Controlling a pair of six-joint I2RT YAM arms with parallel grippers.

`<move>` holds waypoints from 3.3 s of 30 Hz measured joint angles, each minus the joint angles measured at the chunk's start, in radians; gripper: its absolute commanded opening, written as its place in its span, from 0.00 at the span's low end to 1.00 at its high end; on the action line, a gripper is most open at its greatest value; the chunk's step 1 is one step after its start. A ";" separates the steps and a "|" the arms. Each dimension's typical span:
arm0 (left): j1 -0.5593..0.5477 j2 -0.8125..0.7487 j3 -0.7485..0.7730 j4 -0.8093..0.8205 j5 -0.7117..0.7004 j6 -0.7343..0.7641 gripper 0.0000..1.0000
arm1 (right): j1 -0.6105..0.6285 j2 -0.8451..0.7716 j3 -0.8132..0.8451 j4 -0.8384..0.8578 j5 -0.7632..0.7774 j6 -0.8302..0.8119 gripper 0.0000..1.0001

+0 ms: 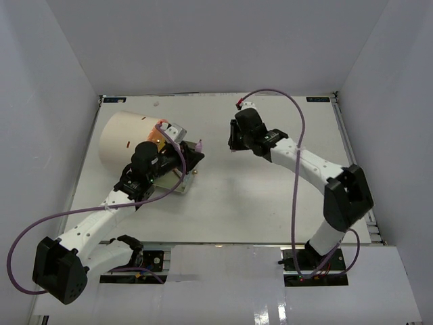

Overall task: Sort the stationery into containers
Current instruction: Close the pen cap on the pen.

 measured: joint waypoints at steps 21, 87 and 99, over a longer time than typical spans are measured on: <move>0.000 -0.031 -0.084 0.212 0.399 -0.019 0.01 | 0.039 -0.369 -0.315 0.980 -0.602 -0.056 0.08; 0.000 0.010 -0.124 0.735 0.521 -0.385 0.00 | 0.052 -0.412 -0.404 1.287 -0.909 0.223 0.08; 0.000 0.035 -0.106 0.775 0.524 -0.409 0.00 | 0.050 -0.412 -0.404 1.309 -0.927 0.229 0.13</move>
